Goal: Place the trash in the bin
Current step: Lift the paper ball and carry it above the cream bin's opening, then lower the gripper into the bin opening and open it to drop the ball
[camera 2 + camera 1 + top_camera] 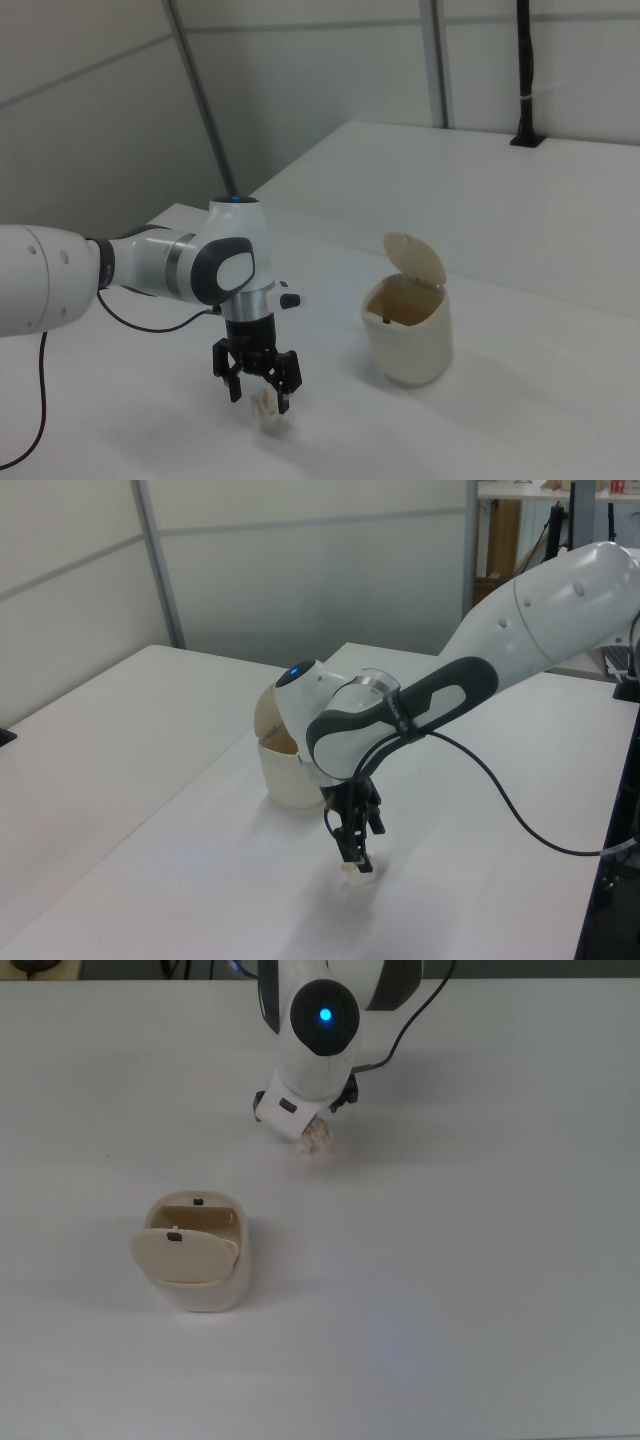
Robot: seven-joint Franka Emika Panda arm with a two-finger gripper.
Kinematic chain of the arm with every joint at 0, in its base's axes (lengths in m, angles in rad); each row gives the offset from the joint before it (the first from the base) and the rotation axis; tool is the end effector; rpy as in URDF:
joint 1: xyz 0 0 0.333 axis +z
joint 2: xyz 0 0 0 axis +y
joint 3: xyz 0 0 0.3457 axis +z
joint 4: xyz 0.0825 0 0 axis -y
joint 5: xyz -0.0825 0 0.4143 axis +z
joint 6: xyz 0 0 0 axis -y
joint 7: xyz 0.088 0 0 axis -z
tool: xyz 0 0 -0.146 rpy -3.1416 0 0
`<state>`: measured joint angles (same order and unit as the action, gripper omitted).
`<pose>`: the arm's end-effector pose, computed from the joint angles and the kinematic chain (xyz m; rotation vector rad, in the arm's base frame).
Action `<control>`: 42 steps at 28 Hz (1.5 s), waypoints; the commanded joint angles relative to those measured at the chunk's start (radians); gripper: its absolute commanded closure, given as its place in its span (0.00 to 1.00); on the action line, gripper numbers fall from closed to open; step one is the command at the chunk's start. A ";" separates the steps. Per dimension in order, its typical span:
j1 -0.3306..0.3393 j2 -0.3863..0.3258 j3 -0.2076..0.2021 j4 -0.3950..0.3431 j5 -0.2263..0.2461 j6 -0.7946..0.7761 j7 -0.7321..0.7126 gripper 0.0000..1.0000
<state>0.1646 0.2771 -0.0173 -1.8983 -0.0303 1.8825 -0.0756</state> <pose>0.5977 0.0856 0.3102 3.0449 0.3616 -0.4502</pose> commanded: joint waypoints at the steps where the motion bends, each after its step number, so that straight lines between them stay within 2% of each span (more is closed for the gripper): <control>1: 0.016 0.031 -0.004 0.027 -0.019 0.036 -0.016 0.04; 2: 0.016 0.031 -0.004 0.027 -0.020 0.043 -0.018 0.13; 4: 0.016 0.042 -0.004 0.028 -0.019 0.055 -0.010 0.38; 9: 0.021 0.054 -0.004 0.028 -0.019 0.060 -0.007 0.62; 11: 0.021 0.054 -0.004 0.028 -0.020 0.060 -0.007 0.66; 14: 0.021 0.048 -0.006 0.031 -0.019 0.058 -0.007 0.68; 20: 0.001 -0.009 -0.023 0.105 -0.017 0.017 -0.007 0.68; 22: -0.028 -0.055 -0.044 0.137 -0.014 -0.005 -0.007 0.68; 26: -0.075 -0.091 -0.059 0.201 -0.004 -0.039 -0.007 0.68; 34: -0.146 -0.044 -0.059 0.321 0.000 0.021 -0.001 0.67; 42: -0.188 -0.003 -0.059 0.335 0.003 0.201 0.000 0.67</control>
<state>-0.0064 0.2342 -0.0764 -1.5963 -0.0328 2.0096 -0.0755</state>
